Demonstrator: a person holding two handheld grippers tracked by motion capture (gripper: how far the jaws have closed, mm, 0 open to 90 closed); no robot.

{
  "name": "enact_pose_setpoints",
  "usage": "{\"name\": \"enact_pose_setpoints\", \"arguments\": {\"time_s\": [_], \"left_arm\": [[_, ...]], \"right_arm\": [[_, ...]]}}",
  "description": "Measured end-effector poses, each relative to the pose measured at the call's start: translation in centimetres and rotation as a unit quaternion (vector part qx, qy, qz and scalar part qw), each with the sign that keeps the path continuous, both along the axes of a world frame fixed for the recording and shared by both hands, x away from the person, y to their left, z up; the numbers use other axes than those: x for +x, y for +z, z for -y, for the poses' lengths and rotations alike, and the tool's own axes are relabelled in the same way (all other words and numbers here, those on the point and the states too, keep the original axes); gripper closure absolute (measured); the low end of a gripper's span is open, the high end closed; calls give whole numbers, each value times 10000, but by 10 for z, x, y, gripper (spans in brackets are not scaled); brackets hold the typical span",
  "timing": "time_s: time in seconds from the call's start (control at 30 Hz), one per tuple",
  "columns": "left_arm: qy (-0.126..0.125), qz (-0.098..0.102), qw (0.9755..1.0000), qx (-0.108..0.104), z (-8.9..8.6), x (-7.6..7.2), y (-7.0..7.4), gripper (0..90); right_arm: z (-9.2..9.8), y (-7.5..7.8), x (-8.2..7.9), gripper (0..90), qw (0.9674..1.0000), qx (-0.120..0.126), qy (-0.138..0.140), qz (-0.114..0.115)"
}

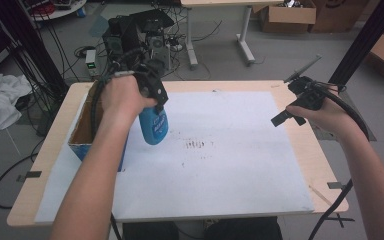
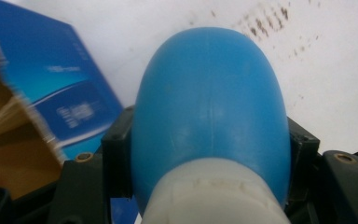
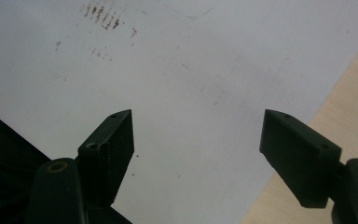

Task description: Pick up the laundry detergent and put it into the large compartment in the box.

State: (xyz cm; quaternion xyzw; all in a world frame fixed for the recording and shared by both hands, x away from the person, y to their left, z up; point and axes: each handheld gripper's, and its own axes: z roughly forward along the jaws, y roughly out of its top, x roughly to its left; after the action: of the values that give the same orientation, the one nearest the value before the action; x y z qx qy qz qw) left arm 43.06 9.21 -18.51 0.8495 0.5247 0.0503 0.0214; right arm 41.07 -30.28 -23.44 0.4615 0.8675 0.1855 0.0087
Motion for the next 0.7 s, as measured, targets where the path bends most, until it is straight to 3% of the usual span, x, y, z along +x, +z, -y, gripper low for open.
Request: {"name": "enact_pose_setpoints", "arguments": {"time_s": [0.27, 0.43, 0.7], "left_arm": [[479, 187, 9986, -153, -36, -5, 49, 381], [732, 258, 9969, -154, -56, -7, 61, 381], [1245, 336, 9914, -234, -107, -10, 81, 382]], "right_arm": [[-3, 2, 4, 264, 10000, 11, -16, -52], [-4, 3, 5, 264, 10000, 36, -19, -69], [-7, 9, 7, 264, 10000, 31, -17, -93]]}}
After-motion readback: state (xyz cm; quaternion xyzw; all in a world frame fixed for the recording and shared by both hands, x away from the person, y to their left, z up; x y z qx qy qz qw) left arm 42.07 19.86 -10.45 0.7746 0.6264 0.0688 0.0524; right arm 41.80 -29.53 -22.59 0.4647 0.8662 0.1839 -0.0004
